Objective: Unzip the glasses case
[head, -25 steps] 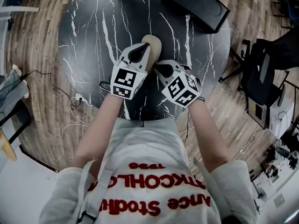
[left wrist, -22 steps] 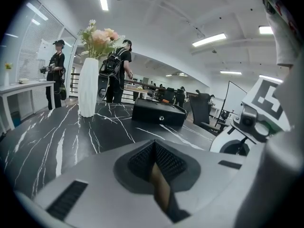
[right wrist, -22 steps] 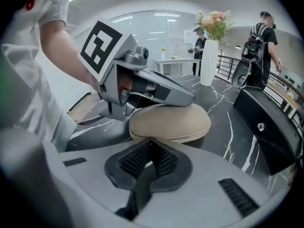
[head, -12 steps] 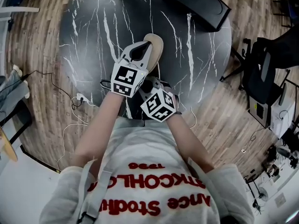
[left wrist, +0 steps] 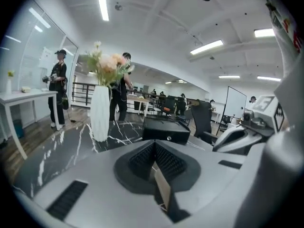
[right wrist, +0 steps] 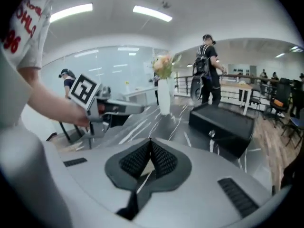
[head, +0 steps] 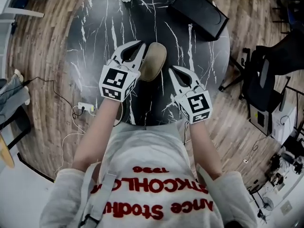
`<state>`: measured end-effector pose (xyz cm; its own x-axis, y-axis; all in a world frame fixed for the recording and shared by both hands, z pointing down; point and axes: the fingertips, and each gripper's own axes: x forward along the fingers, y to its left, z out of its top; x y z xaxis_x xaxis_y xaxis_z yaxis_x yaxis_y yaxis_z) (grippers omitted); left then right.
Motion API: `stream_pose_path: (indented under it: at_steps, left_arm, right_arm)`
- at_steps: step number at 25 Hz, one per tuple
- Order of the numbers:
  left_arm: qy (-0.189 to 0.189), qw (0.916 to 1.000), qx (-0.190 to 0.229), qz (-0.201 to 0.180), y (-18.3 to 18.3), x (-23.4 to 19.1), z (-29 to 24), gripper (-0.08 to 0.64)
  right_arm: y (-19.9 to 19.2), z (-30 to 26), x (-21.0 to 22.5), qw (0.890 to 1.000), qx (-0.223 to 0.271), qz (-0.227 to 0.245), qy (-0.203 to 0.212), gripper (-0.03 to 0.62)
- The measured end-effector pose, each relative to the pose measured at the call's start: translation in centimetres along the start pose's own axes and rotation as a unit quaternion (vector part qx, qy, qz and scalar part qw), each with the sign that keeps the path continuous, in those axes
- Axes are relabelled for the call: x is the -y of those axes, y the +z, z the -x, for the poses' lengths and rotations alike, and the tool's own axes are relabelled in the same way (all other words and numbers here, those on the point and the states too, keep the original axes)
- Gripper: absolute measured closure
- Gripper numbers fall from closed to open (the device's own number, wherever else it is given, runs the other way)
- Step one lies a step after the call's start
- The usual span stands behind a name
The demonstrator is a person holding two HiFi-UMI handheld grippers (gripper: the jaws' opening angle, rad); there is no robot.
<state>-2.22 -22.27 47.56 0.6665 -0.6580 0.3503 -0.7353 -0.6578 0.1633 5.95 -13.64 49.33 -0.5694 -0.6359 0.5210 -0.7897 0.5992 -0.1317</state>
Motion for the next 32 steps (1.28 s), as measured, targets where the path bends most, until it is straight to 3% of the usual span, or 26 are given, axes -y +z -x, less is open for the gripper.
stream_pose_path:
  at_steps: [5,11,17,24,32]
  left_arm:
    - [0.051,0.9958,0.073,-0.023,7.3,-1.6,4.2,0.558]
    - [0.083,0.9859,0.134,-0.055,14.5,-1.8,8.9,0.558]
    - [0.102,0.9750,0.184,-0.071,20.3,-1.3,12.9,0.558]
    - [0.123,0.9595,0.234,-0.096,23.8,-0.1,16.4,0.558]
    - [0.125,0.9552,0.252,-0.093,25.4,0.9,18.7,0.558]
  right_arm:
    - [10.8,4.3,2.5,0.988,0.146,-0.013,-0.054,0.577]
    - [19.8,10.0,2.1,0.963,0.252,0.005,-0.091,0.577]
    - [24.2,12.6,0.3,0.952,0.283,0.061,-0.105,0.577]
    - [27.3,14.6,-1.1,0.939,0.319,0.075,-0.102,0.578]
    - [29.0,16.7,-2.4,0.933,0.331,0.085,-0.114,0.577]
